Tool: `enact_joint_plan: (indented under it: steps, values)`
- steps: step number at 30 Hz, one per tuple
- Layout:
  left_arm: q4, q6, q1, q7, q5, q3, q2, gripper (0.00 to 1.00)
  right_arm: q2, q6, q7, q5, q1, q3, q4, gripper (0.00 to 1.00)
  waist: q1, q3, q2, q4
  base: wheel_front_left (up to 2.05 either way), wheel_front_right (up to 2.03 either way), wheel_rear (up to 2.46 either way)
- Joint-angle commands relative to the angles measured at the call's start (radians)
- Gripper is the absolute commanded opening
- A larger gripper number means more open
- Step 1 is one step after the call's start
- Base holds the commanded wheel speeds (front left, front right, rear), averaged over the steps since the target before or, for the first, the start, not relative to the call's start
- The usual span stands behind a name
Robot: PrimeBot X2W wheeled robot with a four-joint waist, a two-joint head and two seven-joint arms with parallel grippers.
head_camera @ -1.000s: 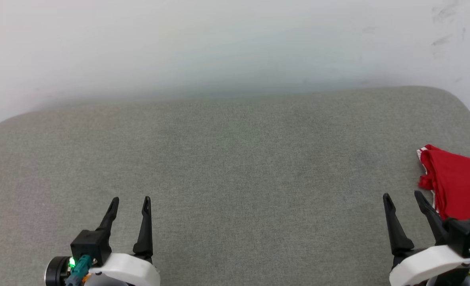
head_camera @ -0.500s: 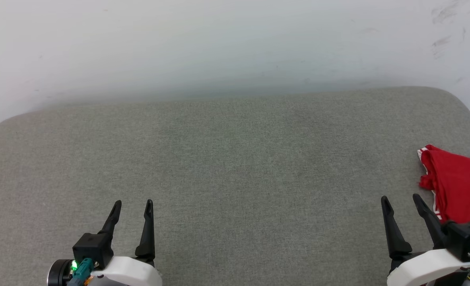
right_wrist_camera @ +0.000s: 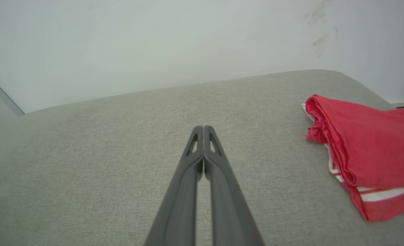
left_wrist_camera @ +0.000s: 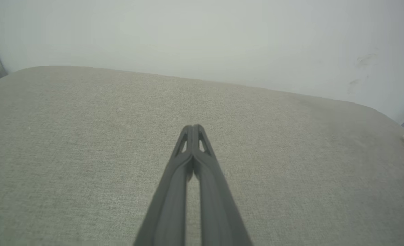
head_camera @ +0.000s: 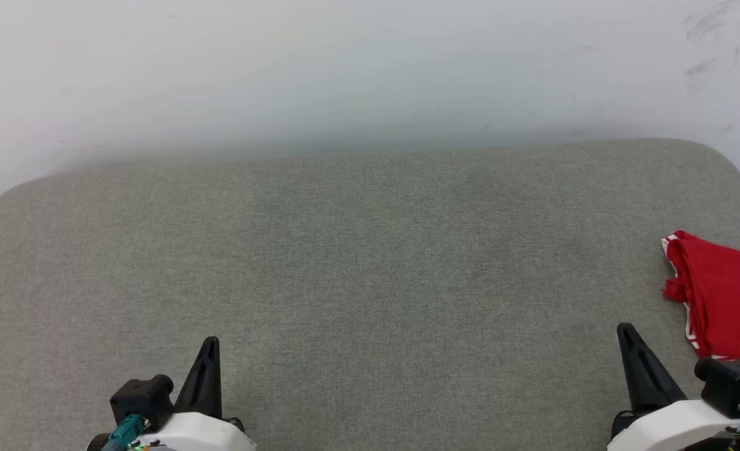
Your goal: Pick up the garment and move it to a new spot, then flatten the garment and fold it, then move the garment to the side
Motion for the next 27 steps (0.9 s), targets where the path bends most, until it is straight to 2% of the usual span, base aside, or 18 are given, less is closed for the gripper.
enact_joint_plan:
  steps: [1, 27]
  values:
    - [-0.012, -0.011, -0.02, 0.01, -0.044, 0.02, -0.001, 0.0, 0.0, 0.0, 0.002, 0.055, -0.021, -0.003, -0.006, 0.0, 0.0, 0.0, 0.0, 0.001, 0.0, 0.0, 0.0]
    - [0.017, -0.096, -0.056, 0.112, -0.393, 0.131, -0.06, 0.0, 0.001, 0.0, 0.035, 0.485, -0.083, -0.021, 0.072, 0.0, 0.0, 0.002, 0.0, 0.013, 0.0, 0.0, 0.0]
